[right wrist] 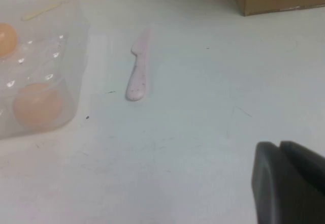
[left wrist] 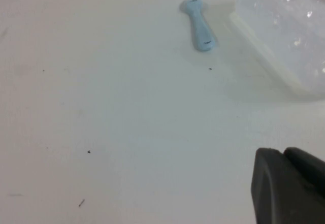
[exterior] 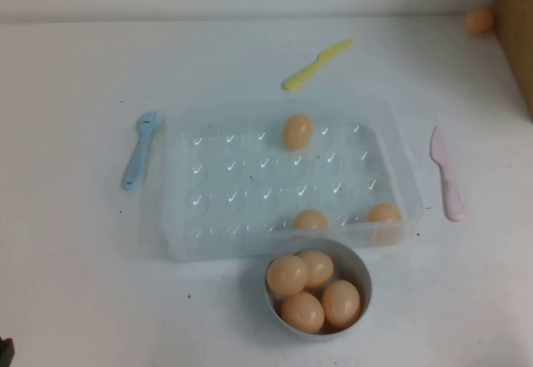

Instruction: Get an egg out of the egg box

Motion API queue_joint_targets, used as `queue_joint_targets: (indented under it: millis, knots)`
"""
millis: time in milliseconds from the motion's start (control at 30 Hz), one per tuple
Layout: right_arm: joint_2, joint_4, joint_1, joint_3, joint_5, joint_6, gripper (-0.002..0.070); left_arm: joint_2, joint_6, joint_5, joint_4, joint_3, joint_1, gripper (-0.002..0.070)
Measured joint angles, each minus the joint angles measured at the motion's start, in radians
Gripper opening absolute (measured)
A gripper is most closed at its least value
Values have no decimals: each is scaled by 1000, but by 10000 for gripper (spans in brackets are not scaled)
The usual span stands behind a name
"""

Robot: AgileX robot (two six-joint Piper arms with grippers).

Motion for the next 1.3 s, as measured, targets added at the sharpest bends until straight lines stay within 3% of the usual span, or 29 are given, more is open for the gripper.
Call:
queue_joint_targets:
  millis: [900, 1067, 1300]
  knots:
    - [0, 33, 0, 0, 0, 2, -17, 0, 0, 0, 0, 0, 0, -3]
    - [0, 208, 0, 0, -26, 2, -17, 0, 0, 0, 0, 0, 0, -3]
    - [0, 709, 0, 0, -147, 2, -17, 0, 0, 0, 0, 0, 0, -3]
